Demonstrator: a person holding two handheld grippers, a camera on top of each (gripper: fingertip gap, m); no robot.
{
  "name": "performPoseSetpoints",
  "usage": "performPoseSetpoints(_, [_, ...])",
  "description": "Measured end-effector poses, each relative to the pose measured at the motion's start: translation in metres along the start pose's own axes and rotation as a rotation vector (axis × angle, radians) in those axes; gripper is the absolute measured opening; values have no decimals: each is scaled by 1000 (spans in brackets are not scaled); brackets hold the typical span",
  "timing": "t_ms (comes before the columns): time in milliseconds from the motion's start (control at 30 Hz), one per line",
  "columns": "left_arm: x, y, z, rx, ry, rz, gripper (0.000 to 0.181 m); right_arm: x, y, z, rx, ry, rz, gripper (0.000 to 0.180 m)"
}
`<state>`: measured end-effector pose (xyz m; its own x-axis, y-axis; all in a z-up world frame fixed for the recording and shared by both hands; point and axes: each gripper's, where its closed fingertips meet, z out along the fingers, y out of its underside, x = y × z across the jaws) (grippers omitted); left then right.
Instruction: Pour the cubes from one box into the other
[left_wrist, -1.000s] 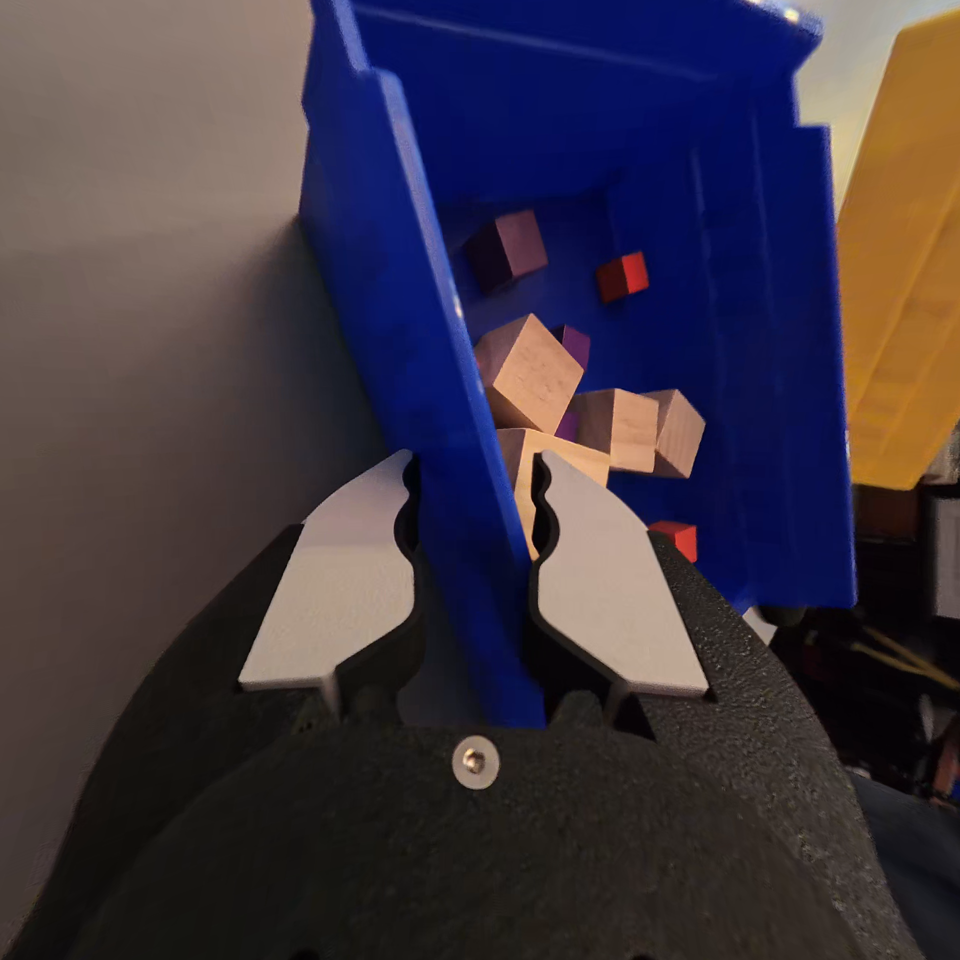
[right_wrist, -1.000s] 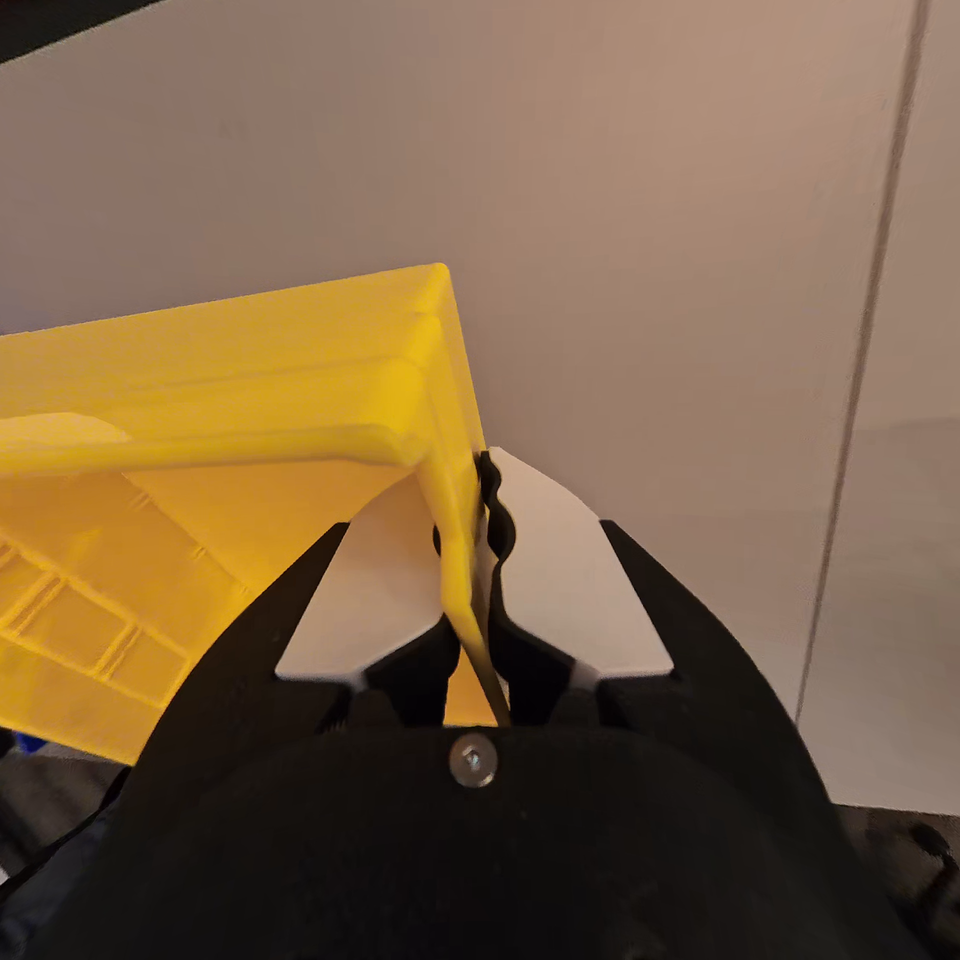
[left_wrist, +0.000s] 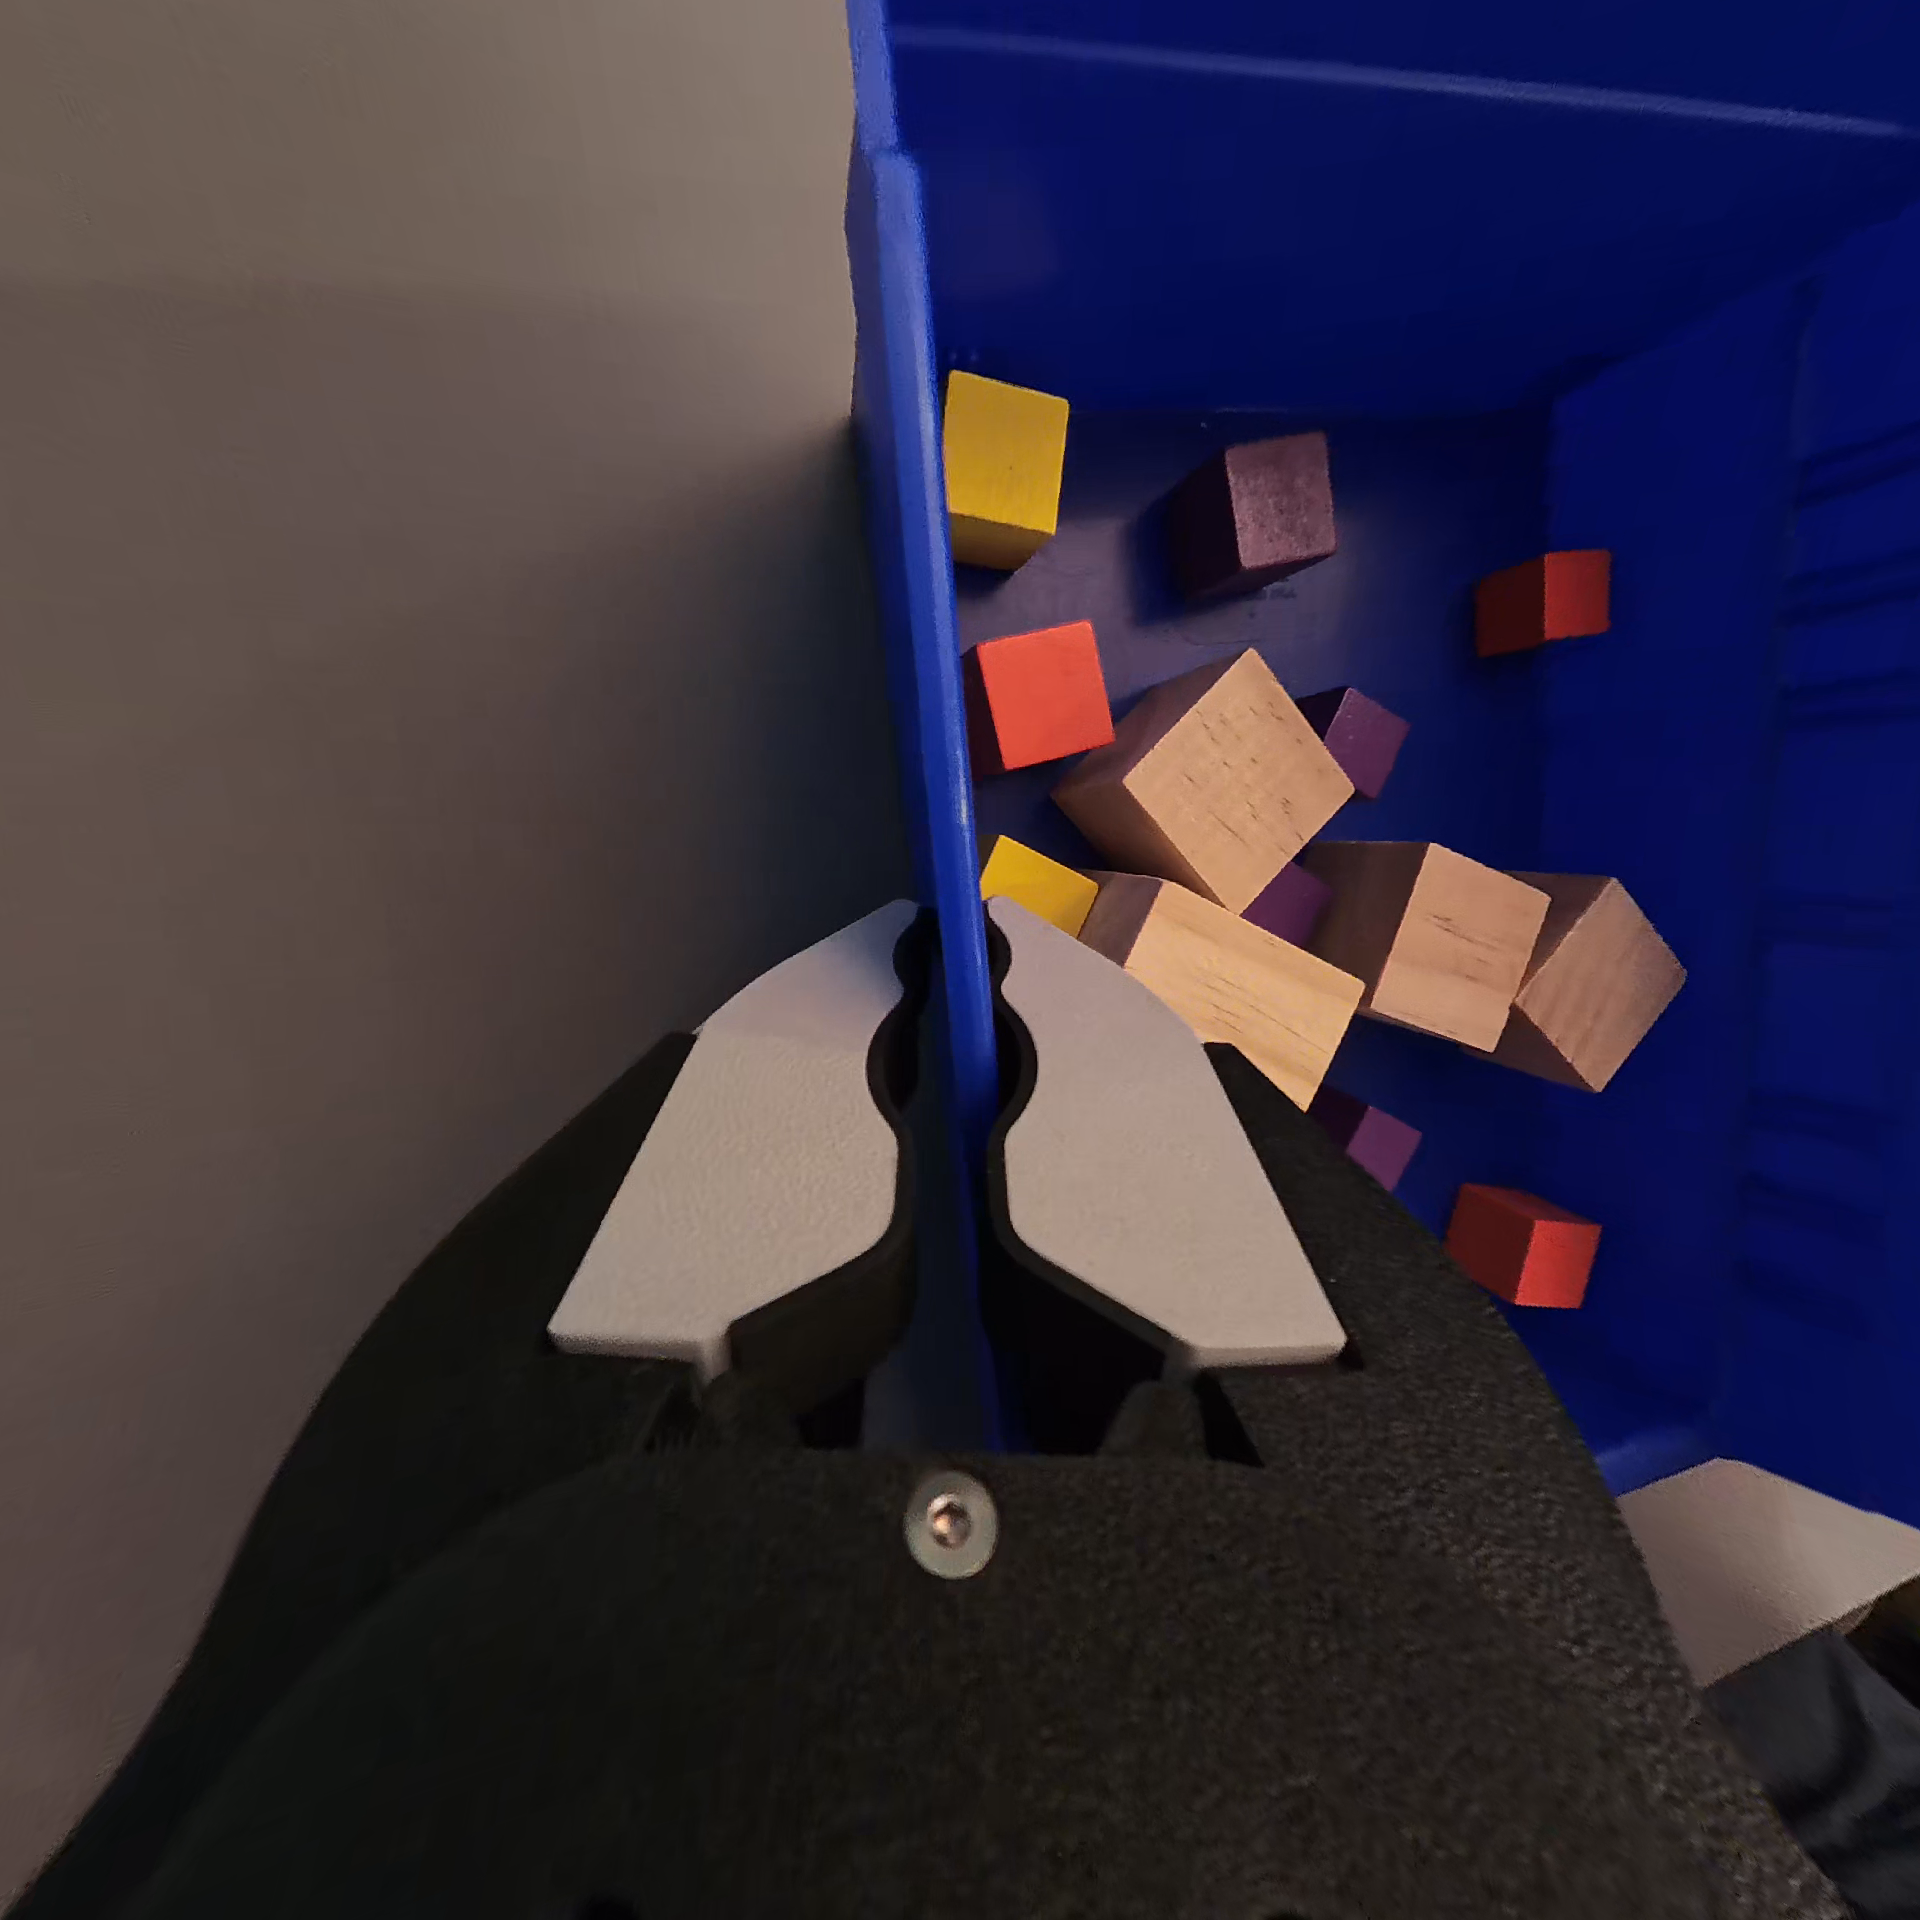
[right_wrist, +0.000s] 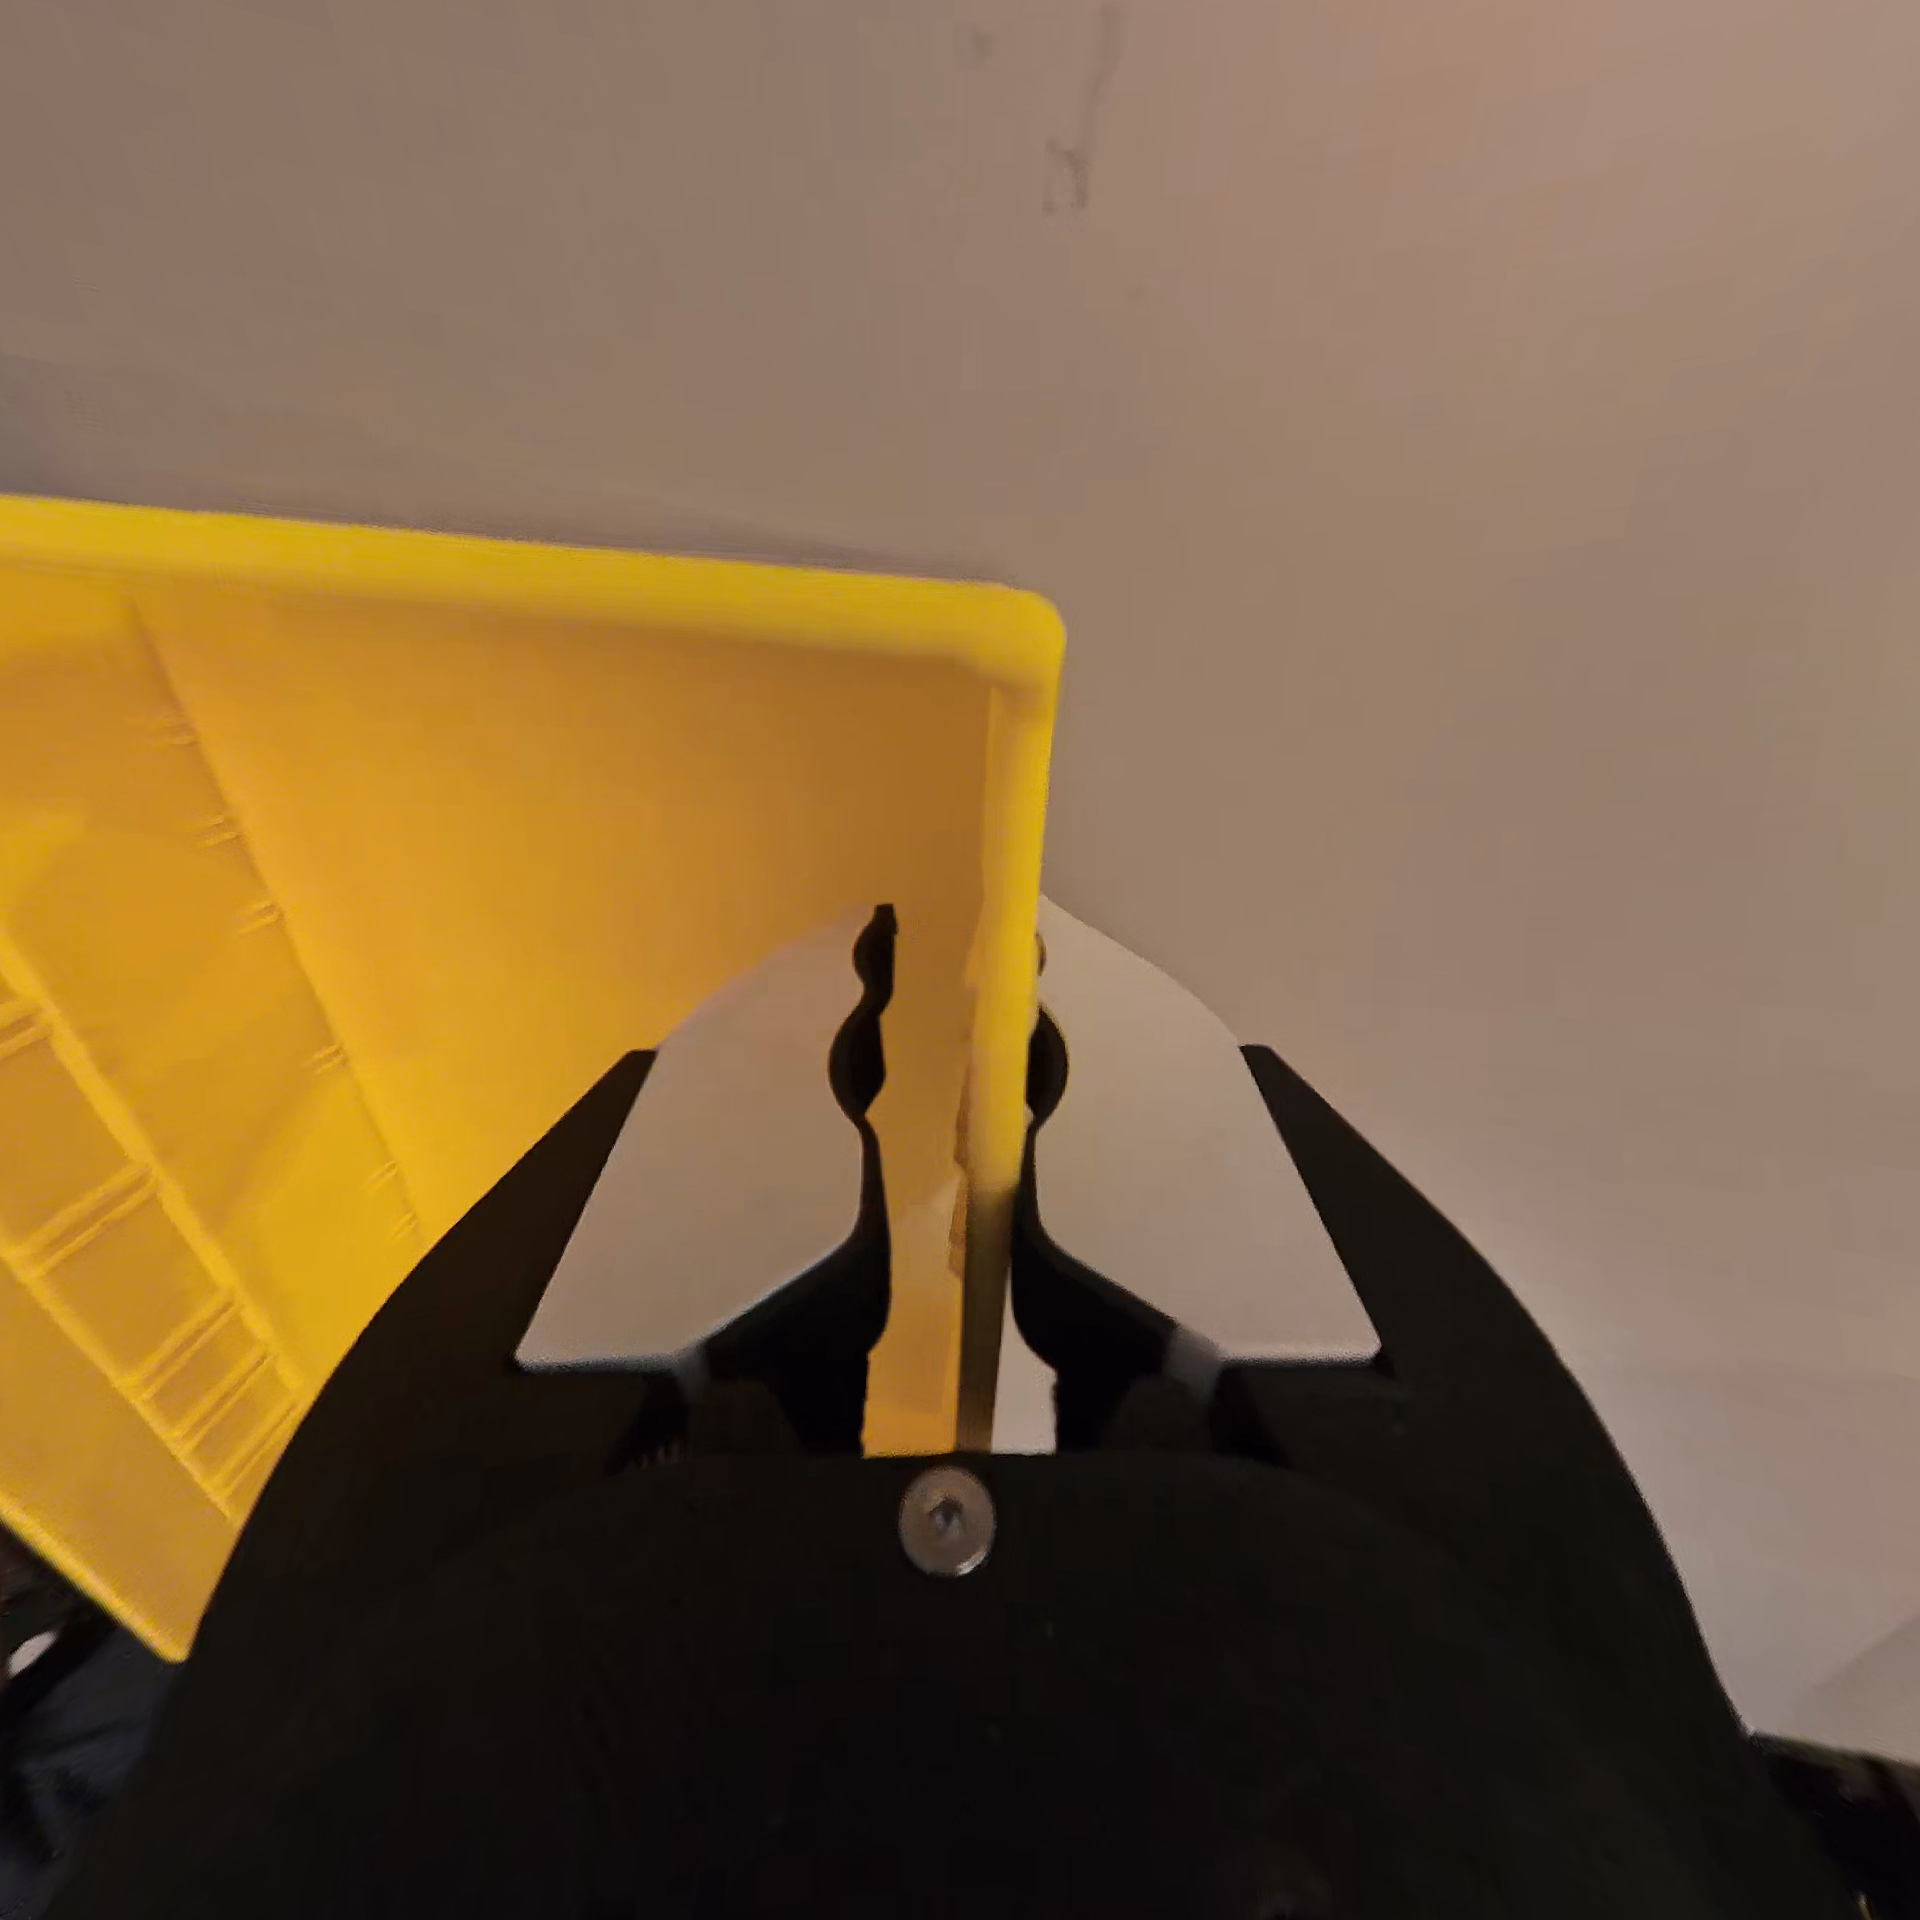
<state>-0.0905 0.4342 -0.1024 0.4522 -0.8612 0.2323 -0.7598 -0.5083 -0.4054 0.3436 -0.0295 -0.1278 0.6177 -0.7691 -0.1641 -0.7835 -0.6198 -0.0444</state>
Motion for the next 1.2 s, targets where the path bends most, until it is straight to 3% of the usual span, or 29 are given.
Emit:
performPoseSetpoints(167, [-3, -1, 0, 0, 12, -2, 8, 8, -20, -45, 238, 87, -100, 29])
performPoseSetpoints(267, [-8, -2, -2, 7, 29, -44, 8, 0, -35, -94, 535, 108, -136, 35])
performPoseSetpoints(400, [-27, -8, -4, 16, -1, -122, 8, -52, -29, -165, 1014, -28, -201, 35])
performPoseSetpoints(500, [-35, -17, -2, 6, -35, -110, 8, -99, -11, -199, 1227, -209, -256, 33])
performPoseSetpoints(633, [-35, -21, -1, 22, -12, -113, 8, -147, 8, -201, 1244, -343, -393, 30])
performPoseSetpoints(767, [-35, -19, -2, 36, 34, -146, 12, -162, 11, -185, 1199, -272, -485, 30])
performPoseSetpoints(1067, [-32, -28, -15, 126, 68, -120, 15, -192, 21, -221, 1536, -217, -600, 36])
performPoseSetpoints(1200, [-30, -48, -39, 281, 119, -125, 15, -202, 20, -209, 1518, -223, -635, 36])
